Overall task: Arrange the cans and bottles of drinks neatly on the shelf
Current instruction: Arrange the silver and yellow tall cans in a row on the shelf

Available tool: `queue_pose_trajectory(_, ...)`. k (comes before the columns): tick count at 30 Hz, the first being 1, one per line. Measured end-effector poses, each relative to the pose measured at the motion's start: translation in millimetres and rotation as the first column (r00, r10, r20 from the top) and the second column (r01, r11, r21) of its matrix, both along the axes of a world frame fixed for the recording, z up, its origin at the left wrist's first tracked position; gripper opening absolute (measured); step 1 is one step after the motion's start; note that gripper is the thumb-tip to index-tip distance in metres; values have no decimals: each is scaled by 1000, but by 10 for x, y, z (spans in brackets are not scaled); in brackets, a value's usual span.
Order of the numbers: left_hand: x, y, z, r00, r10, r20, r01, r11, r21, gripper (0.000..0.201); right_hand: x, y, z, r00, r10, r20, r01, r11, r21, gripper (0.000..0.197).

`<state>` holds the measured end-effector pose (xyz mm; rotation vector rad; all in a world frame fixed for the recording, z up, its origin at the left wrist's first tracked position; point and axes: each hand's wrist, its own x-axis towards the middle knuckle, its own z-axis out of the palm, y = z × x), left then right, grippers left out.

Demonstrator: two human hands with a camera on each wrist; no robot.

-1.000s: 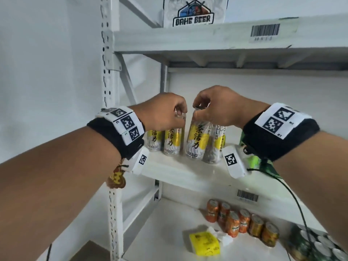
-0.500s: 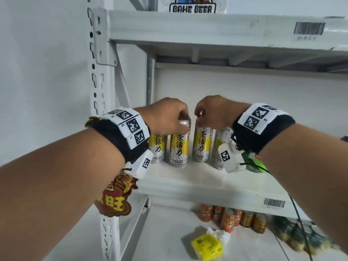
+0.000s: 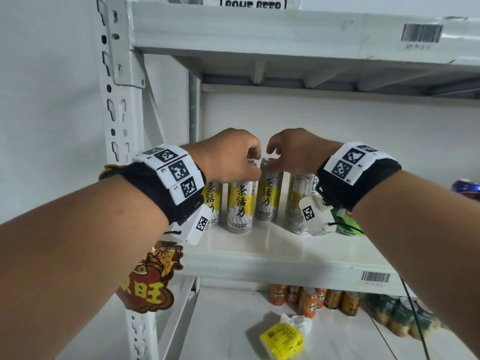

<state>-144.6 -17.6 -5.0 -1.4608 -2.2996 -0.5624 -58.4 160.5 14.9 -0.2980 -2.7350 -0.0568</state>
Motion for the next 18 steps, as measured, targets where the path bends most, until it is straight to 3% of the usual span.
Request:
queue_pose_trajectory(7,190,330,70,995,-94,-34,94,996,5,38,419,187,-88,997,-69,-39,70,997,33,30)
queue_pose_trajectory(13,364,491,32,977,-209,-38,212,973,97,24,678,213,-238,1000,-18,-4,18,998,-54,51)
queue_pose_trajectory(18,497,674,-73,984,-166,57,165,986,17,26,932,333,-247,997,-3,-80,-5,994,-107,40)
